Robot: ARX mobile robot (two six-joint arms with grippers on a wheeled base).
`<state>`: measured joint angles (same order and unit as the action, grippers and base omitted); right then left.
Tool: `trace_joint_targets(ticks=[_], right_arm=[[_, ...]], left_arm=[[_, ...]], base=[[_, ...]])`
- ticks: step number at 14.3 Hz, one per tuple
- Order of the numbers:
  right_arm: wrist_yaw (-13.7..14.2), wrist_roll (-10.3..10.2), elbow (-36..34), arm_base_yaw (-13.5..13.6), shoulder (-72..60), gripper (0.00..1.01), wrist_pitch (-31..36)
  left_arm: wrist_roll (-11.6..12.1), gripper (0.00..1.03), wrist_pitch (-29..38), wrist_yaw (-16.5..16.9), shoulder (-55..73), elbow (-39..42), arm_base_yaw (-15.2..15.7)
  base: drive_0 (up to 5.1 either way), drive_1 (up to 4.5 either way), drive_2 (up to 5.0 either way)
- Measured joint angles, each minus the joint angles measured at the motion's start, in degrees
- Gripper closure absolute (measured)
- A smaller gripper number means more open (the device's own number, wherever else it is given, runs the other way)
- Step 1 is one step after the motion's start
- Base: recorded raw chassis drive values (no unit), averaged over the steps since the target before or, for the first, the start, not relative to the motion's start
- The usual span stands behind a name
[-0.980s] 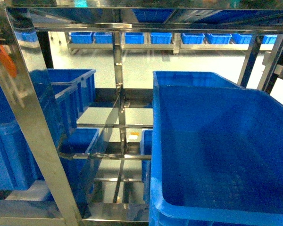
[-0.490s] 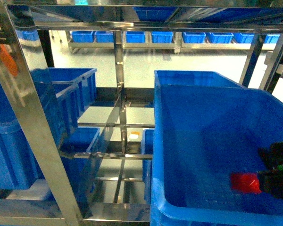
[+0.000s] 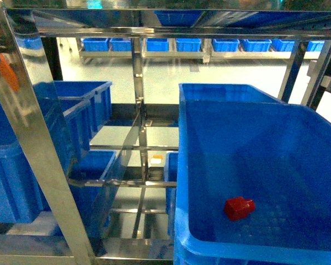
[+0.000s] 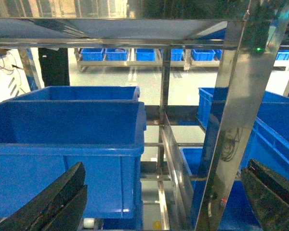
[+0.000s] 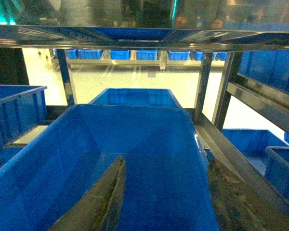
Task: Pick red block from blue box to shelf
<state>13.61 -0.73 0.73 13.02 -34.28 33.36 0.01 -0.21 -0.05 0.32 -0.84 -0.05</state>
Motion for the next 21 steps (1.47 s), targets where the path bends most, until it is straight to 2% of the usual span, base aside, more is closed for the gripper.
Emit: trace_joint_targets(ticks=[1, 3, 4, 5, 6, 13, 14, 15, 16, 21], right_arm=[[-2.7, 0.3, 0.0, -2.2, 4.4, 0.67, -4.2], [-5.8, 0.3, 0.0, -5.4, 10.6, 0.97, -9.6], [-7.0, 0.5, 0.0, -6.7, 12.7, 0.99, -11.9], [-12.4, 0.6, -0.1, -12.1, 15.4, 0.99, -14.5], [-13.1, 0.6, 0.0, -13.4, 17.4, 0.99, -16.3], [-13.5, 0.6, 0.0, -13.0, 24.8, 0.99, -24.3], [-13.6, 0.6, 0.0, -13.0, 30.2, 0.99, -32.2], [-13.6, 0.6, 0.1, -13.0, 34.0, 0.99, -32.6], [-13.6, 0.6, 0.0, -13.0, 34.0, 0.99, -34.1], [-13.6, 0.6, 0.0, -13.0, 34.0, 0.99, -33.7]], left_arm=[[0.0, 0.05, 0.0, 0.0, 0.0, 0.0, 0.0], [0.0, 0.05, 0.0, 0.0, 0.0, 0.0, 0.0], [0.0, 0.05, 0.0, 0.0, 0.0, 0.0, 0.0], [0.0, 0.05, 0.0, 0.0, 0.0, 0.0, 0.0], [0.0, 0.05, 0.0, 0.0, 0.0, 0.0, 0.0], [0.0, 0.05, 0.0, 0.0, 0.0, 0.0, 0.0], [0.0, 0.05, 0.0, 0.0, 0.0, 0.0, 0.0], [0.0, 0.05, 0.0, 0.0, 0.0, 0.0, 0.0], [0.0, 0.05, 0.0, 0.0, 0.0, 0.0, 0.0], [0.0, 0.05, 0.0, 0.0, 0.0, 0.0, 0.0]], base=[[0.0, 0.0, 0.0], [0.0, 0.0, 0.0], [0.0, 0.0, 0.0], [0.0, 0.0, 0.0], [0.0, 0.0, 0.0], [0.0, 0.0, 0.0], [0.0, 0.0, 0.0], [0.0, 0.0, 0.0], [0.0, 0.0, 0.0], [0.0, 0.0, 0.0]])
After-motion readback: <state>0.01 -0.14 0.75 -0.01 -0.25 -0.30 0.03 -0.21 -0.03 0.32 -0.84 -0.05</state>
